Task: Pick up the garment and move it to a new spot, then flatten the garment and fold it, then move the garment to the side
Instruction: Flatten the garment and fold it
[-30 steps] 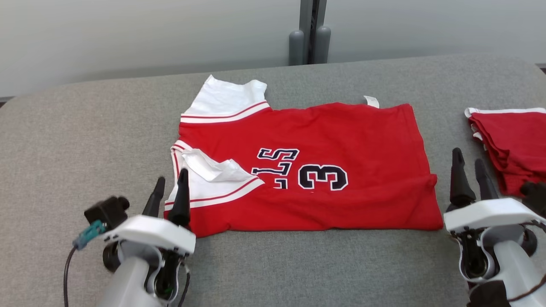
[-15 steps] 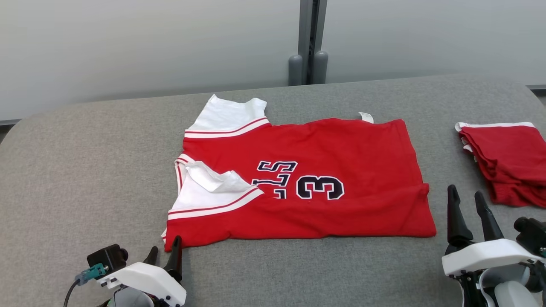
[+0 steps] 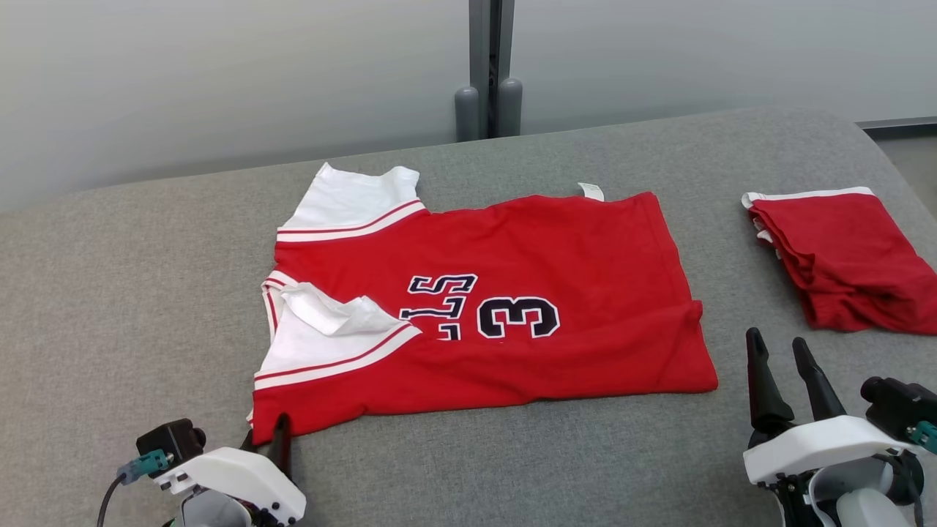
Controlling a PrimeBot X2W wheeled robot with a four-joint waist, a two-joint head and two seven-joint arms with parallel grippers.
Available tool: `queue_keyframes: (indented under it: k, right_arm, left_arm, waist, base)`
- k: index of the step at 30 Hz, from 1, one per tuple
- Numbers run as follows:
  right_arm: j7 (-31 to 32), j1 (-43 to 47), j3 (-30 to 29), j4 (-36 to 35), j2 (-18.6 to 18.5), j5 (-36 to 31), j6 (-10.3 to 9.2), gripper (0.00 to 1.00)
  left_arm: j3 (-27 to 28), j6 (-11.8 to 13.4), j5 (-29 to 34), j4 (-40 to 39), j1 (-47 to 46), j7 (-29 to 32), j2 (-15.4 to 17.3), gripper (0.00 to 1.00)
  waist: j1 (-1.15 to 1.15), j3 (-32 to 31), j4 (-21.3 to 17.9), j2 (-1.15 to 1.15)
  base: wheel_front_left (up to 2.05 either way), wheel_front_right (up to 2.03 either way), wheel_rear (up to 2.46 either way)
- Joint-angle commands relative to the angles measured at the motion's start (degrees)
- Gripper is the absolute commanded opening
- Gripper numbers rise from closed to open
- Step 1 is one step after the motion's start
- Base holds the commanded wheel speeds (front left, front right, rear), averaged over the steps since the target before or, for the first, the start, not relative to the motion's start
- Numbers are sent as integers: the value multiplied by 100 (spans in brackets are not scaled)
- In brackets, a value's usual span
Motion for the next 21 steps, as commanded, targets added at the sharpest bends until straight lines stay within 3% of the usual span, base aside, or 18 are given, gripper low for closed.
queue_keyframes:
  k: [1,2,3,14,21]
  right_arm:
    - [25,29,8,-9,-31,-65,13,100]
    - [39,35,12,8,-31,-78,13,100]
    - [51,41,18,31,-31,-90,13,100]
    - [353,-206,-133,1111,-28,-420,12,100]
    - [402,-696,-115,2144,-30,-335,13,100]
  left_arm:
    - [-6,22,-26,59,-73,42,13,58]
    - [-24,16,-16,87,-84,50,15,43]
    - [-36,3,-5,106,-99,36,13,0]
    - [-98,-170,134,-260,-135,-463,34,0]
    - [-213,-106,163,-817,66,-409,2,0]
  waist:
    - [0,1,-13,0]
    - [0,1,-22,0]
    - [0,0,-28,0]
    - [0,-117,230,0]
    - [0,-145,476,0]
  base:
    - [0,0,0]
    - [0,0,0]
    - [0,0,0]
    - [0,0,0]
    - [0,0,0]
